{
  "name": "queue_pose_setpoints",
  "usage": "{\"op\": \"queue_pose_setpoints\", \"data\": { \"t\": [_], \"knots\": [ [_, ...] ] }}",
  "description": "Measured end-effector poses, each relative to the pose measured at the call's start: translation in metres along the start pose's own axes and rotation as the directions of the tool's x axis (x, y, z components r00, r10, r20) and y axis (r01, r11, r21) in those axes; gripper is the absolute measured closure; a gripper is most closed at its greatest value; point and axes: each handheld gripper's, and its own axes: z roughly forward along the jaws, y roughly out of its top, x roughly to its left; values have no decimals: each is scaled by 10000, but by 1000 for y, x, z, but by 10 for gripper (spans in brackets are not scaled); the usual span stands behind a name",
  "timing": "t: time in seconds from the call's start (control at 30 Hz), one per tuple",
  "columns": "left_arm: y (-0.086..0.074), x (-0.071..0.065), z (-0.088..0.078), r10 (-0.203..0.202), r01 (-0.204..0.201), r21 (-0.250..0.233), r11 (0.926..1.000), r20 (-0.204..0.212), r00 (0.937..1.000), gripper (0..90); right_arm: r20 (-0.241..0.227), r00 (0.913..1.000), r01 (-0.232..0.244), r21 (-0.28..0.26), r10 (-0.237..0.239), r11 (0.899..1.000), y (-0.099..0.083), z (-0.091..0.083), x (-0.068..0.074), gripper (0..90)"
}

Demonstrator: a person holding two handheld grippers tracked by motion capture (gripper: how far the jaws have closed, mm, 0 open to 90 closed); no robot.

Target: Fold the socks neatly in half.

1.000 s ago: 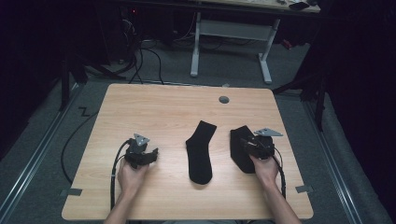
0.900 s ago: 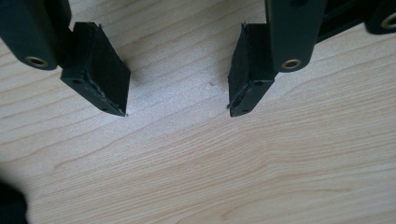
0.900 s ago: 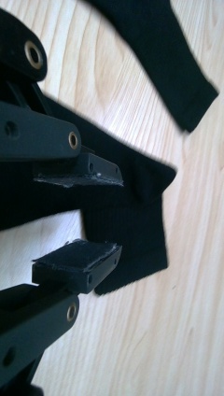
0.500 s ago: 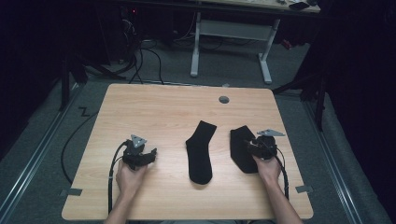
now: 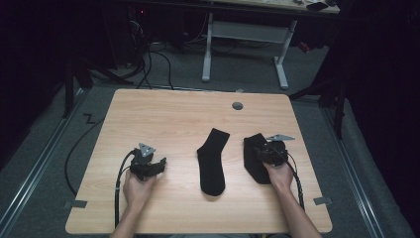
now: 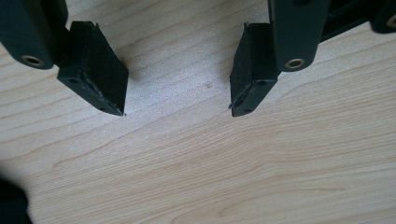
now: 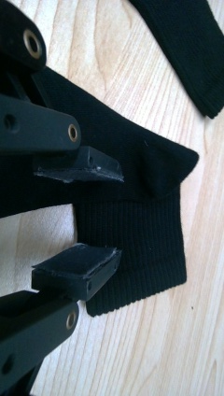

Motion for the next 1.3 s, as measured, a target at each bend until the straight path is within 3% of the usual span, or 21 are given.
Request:
{"op": "queue_pose_setpoints", "data": {
  "t": [0.23,0.3,0.6,0.8,1.07,1.3],
  "knots": [
    [0,0,0,-18,18,0,10000,-13,10000,373,-381,9987,353,30,-352,9994,-1,0,3,797],
    [0,-1,0,-23,23,-5,10000,-13,10000,373,-472,9983,342,19,-341,9994,-1,0,3,826],
    [0,-1,0,-29,29,-3,10000,-17,10000,373,-575,9972,482,11,-481,9988,0,-3,4,856],
    [0,-1,0,-45,45,-5,10000,-44,10000,372,-694,9939,821,-536,-857,9952,6,-18,12,858],
    [0,-1,0,-49,49,-4,10000,-44,10000,373,-821,9864,1332,-1093,-1425,9850,23,-35,28,859],
    [0,-1,0,-53,53,-7,10000,-44,10000,373,-1105,9741,1825,-1317,-1974,9743,39,-43,48,860]
  ]
}}
